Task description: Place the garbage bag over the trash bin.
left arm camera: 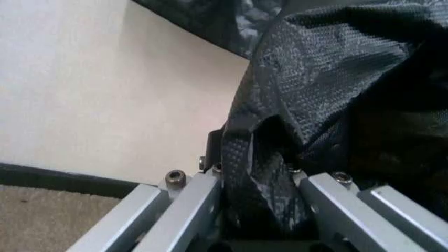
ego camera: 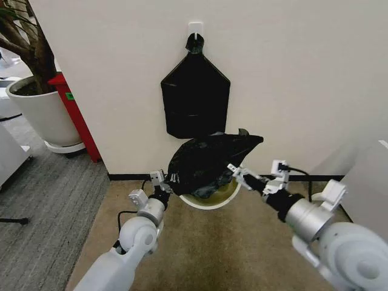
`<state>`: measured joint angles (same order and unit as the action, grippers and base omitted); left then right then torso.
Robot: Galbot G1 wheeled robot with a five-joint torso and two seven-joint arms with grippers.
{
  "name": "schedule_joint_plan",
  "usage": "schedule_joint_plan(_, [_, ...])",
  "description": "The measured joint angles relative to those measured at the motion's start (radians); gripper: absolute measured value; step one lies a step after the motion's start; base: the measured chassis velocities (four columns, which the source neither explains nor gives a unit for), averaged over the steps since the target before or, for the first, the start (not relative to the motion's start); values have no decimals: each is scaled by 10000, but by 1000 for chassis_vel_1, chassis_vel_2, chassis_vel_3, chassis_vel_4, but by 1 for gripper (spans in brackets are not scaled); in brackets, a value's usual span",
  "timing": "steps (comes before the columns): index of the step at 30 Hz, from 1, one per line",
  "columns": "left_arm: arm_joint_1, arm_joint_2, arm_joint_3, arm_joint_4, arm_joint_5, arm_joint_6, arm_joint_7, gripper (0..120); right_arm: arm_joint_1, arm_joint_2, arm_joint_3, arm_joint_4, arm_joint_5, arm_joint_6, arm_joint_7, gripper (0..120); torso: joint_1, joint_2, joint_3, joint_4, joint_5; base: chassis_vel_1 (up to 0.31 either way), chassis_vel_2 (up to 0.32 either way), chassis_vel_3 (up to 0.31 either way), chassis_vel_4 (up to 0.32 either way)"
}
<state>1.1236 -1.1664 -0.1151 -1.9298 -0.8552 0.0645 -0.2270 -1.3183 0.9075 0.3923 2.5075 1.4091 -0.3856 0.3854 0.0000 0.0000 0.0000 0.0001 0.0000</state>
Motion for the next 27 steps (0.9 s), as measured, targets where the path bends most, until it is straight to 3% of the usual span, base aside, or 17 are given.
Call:
schedule_joint_plan(18, [144, -12, 45, -432, -1, 36, -83, 3, -84, -20, -250, -49, -649, -296, 765, 98, 0, 0, 0, -1, 0, 0, 0, 0, 0])
schedule_joint_plan(27, [145, -25, 70, -549, 3, 36, -127, 3, 1, 64, -572, -160, -840, -301, 1022, 89, 0, 0, 0, -1, 0, 0, 0, 0, 0])
